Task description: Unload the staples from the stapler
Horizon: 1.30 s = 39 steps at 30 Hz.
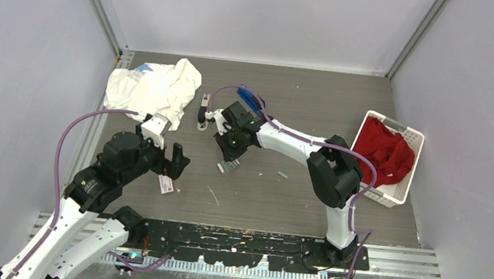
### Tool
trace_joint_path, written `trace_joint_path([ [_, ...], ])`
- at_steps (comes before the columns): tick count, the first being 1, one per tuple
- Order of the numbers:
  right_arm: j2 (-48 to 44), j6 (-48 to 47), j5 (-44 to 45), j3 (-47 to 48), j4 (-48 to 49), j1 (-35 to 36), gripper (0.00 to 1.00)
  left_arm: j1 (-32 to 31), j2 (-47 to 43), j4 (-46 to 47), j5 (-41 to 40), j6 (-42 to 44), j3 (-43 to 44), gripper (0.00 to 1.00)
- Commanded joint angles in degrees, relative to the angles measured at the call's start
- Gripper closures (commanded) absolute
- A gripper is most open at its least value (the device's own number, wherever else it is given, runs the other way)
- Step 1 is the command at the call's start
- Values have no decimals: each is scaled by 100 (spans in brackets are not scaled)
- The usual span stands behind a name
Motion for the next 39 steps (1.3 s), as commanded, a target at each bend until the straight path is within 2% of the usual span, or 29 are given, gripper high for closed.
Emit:
trace_joint_path([
  [1,41,35,140,229,114,42,74,40,-74,345,129,72,3,7],
  [30,166,-39,267,207,101,42,72,57,-92,363,176,74,-10,7],
  [39,198,-125,18,487,117,33,67,69,-109,358,186,66,3,7],
])
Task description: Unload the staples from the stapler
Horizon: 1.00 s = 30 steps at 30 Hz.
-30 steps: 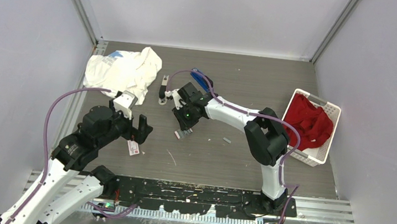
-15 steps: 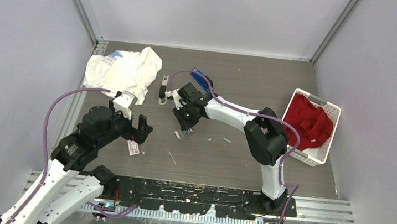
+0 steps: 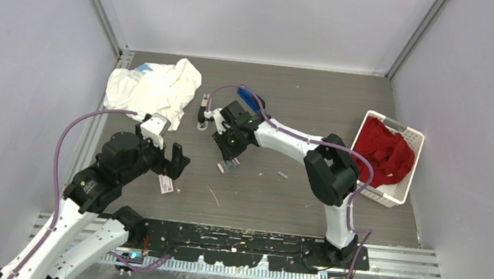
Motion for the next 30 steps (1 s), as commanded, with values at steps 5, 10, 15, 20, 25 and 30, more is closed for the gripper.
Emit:
trace_joint_path([
  [5,258,-179,0,663,39,30,64,55,-79,316,107,72,7,7],
  [10,337,-263,81,756,-12,32,61,64,-78,332,137,65,2,7],
  [15,102,-356,111,608,64,33,60,75,-87,335,158,60,3,7],
  [20,-67,-422,25,507,122,34,59,108,-78,339,186,65,1,7],
  [25,-46,-489,-54,488,119,57,58,126,-74,339,200,72,3,7],
  [30,-68,-537,-33,479,129,65,58,150,-70,339,224,70,3,7],
])
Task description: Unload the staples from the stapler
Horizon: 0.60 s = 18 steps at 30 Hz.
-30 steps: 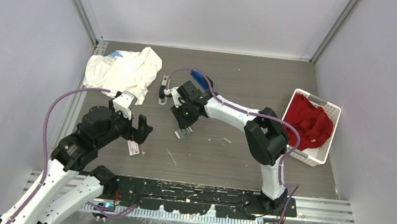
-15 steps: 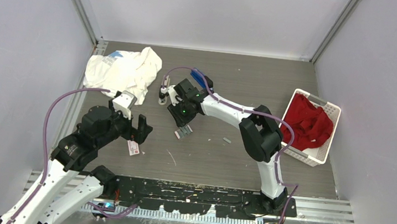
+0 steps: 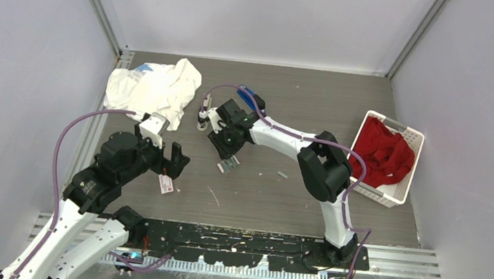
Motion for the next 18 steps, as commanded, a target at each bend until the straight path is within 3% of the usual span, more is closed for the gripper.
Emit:
trace_joint_path([
  [1,-462,-115,-56,14,166,51,58,57,-31,298,123,74,3,7],
  [18,-282,-166,113,147,174,53,57,133,-29,311,200,70,-2,7],
])
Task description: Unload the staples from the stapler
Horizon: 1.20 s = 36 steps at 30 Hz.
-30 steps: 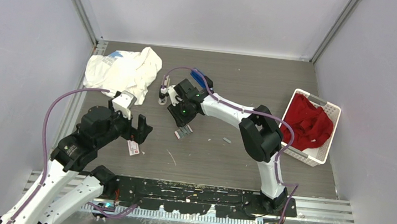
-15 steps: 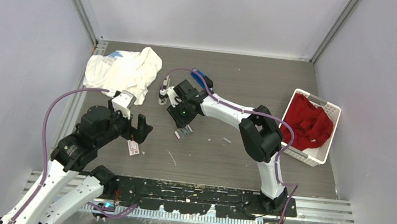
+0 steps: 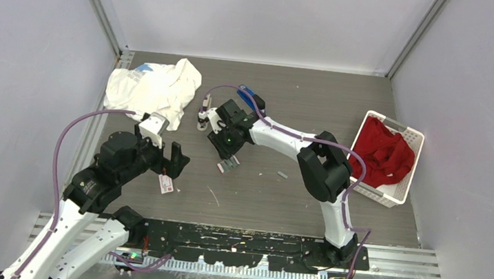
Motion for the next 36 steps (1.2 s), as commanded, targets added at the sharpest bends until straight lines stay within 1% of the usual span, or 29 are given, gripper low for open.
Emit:
trace_joint_path([
  [1,-248,-66,103,194,126,33,57,68,-35,311,128,69,13,7],
  [11,-83,-84,180,310,43,57,57,84,-36,310,155,77,11,7],
  [26,100,-108,341,306,20,112,63,84,-46,314,174,78,7,7],
  [36,121,-119,275,301,-20,120,67,87,-46,315,183,82,9,7],
])
